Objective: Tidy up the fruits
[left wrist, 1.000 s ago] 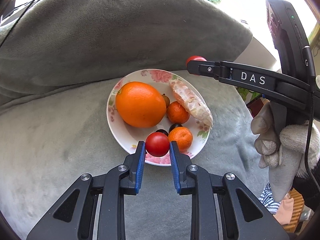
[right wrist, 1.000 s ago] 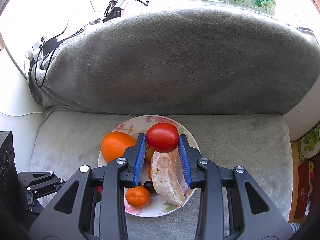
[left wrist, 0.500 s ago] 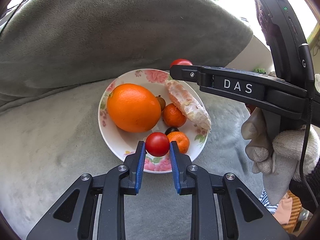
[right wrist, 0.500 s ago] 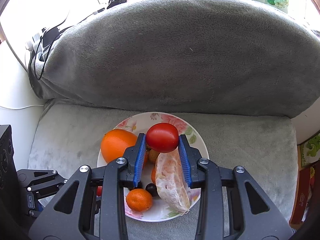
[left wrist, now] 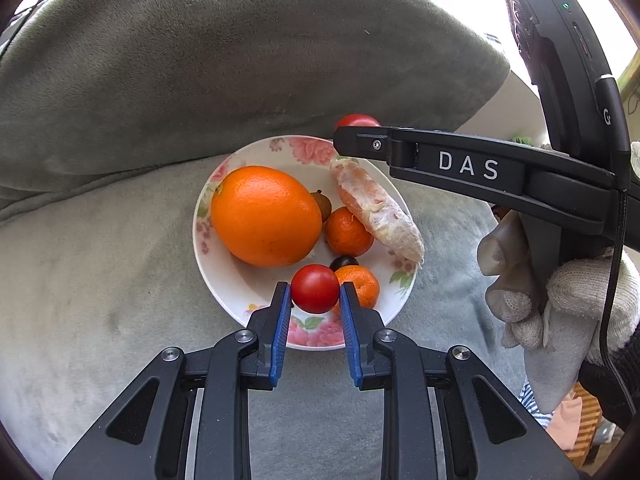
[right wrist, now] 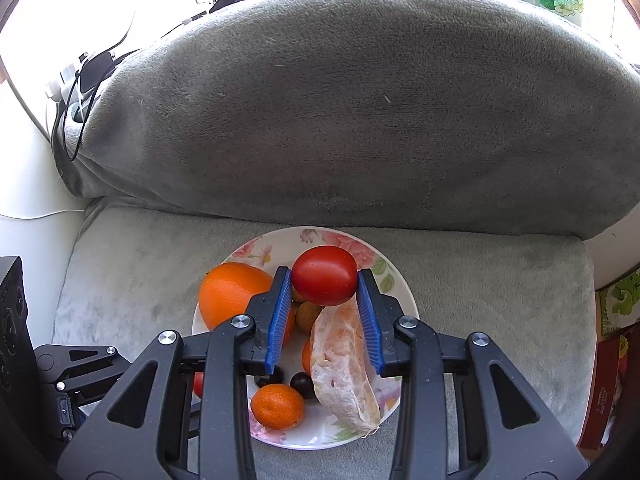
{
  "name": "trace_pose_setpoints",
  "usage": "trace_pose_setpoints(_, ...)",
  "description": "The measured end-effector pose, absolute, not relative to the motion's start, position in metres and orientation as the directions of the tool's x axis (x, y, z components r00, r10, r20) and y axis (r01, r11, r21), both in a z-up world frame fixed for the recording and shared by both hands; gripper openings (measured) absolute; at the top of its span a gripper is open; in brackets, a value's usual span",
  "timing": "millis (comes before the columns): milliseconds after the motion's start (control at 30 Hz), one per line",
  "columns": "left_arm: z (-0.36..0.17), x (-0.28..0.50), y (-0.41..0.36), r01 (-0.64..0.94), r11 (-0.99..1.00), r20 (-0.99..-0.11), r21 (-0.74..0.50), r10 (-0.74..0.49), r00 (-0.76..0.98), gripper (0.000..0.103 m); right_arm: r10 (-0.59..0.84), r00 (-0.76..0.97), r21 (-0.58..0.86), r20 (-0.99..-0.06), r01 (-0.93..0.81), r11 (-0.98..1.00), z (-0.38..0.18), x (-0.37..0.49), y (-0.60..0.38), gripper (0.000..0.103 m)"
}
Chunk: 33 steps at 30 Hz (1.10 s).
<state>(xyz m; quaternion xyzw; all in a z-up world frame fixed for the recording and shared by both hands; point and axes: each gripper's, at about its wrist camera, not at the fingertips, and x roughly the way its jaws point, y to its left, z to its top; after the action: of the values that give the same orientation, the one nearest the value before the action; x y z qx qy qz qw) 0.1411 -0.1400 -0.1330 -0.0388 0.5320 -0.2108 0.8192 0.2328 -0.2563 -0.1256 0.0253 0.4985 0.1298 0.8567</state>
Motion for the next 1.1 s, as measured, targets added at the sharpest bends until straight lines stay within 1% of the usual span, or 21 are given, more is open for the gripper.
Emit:
trace_pose_setpoints(33, -0.133, 0.142, -0.14, 0.304, 0.908, -0.855, -0.289, -0.387, 0.345, 0.023, 0.248, 0.472, 0.173, -0.846, -0.198, 0.965, -0.125, 0.233, -0.257, 0.039)
trace_pose_setpoints(67, -0.133, 0.142, -0.14, 0.304, 0.908, -0.856, -0.287, -0.386, 0.345, 0.023, 0.248, 0.477, 0.172, -0.843, -0.197, 0.965, -0.125, 0.233, -0.257, 0.046)
trace_pose_setpoints(100, -0.133, 0.142, -0.14, 0.303, 0.909, -0.856, -0.286, -0.385, 0.345, 0.024, 0.248, 0.482, 0.173, -0.84, -0.196, 0.965, -0.124, 0.232, -0.257, 0.048)
trace_pose_setpoints(133, -0.132, 0.143, -0.14, 0.302, 0.91, -0.856, -0.286, -0.384, 0.346, 0.026, 0.249, 0.485, 0.174, -0.839, -0.194, 0.965, -0.123, 0.232, -0.257, 0.051)
trace_pose_setpoints(167, -0.132, 0.143, -0.14, 0.301, 0.91, -0.855, -0.286, -0.384, 0.348, 0.028, 0.249, 0.486, 0.176, -0.837, -0.192, 0.966, -0.122, 0.232, -0.258, 0.052)
trace_pose_setpoints(233, -0.132, 0.143, -0.14, 0.3, 0.91, -0.855, -0.286, -0.384, 0.349, 0.029, 0.25, 0.489, 0.179, -0.836, -0.188, 0.966, -0.121, 0.233, -0.258, 0.053)
trace_pose_setpoints(300, -0.132, 0.142, -0.141, 0.3, 0.911, -0.856, -0.282, -0.38, 0.351, 0.035, 0.248, 0.491, 0.178, -0.835, -0.186, 0.966, -0.121, 0.232, -0.259, 0.055)
trace_pose_setpoints(333, -0.132, 0.142, -0.141, 0.298, 0.912, -0.855, -0.281, -0.379, 0.354, 0.043, 0.248, 0.492, 0.177, -0.834, -0.186, 0.966, -0.12, 0.231, -0.259, 0.058)
trace_pose_setpoints(367, -0.132, 0.142, -0.141, 0.296, 0.913, -0.854, -0.281, -0.378, 0.357, 0.047, 0.246, 0.494, 0.176, -0.834, -0.185, 0.967, -0.119, 0.229, -0.261, 0.061)
trace_pose_setpoints(433, -0.131, 0.142, -0.141, 0.293, 0.914, -0.854, -0.282, -0.378, 0.357, 0.047, 0.249, 0.491, 0.18, -0.835, -0.184, 0.966, -0.119, 0.228, -0.261, 0.062)
trace_pose_setpoints(467, -0.13, 0.142, -0.14, 0.292, 0.915, -0.856, -0.28, -0.375, 0.357, 0.049, 0.252, 0.488, 0.185, -0.836, -0.183, 0.966, -0.119, 0.229, -0.261, 0.068)
trace_pose_setpoints(533, -0.13, 0.141, -0.14, 0.29, 0.916, -0.857, -0.276, -0.372, 0.357, 0.053, 0.254, 0.495, 0.192, -0.831, -0.173, 0.966, -0.117, 0.226, -0.267, 0.077)
trace_pose_setpoints(567, -0.13, 0.141, -0.141, 0.289, 0.917, -0.857, -0.275, -0.37, 0.357, 0.053, 0.258, 0.497, 0.198, -0.828, -0.171, 0.965, -0.116, 0.225, -0.268, 0.08)
trace_pose_setpoints(633, -0.129, 0.14, -0.14, 0.288, 0.918, -0.859, -0.273, -0.368, 0.357, 0.054, 0.262, 0.497, 0.205, -0.827, -0.167, 0.964, -0.114, 0.223, -0.271, 0.08)
trace_pose_setpoints(733, -0.127, 0.136, -0.141, 0.286, 0.919, -0.86, -0.273, -0.366, 0.356, 0.06, 0.256, 0.498, 0.201, -0.828, -0.163, 0.966, -0.112, 0.22, -0.273, 0.08)
trace_pose_setpoints(1100, -0.104, 0.128, -0.13, 0.261, 0.933, -0.855, -0.25, -0.339, 0.393, 0.061, 0.237, 0.555, 0.193, -0.797, -0.137, 0.972, -0.087, 0.189, -0.283, 0.081)
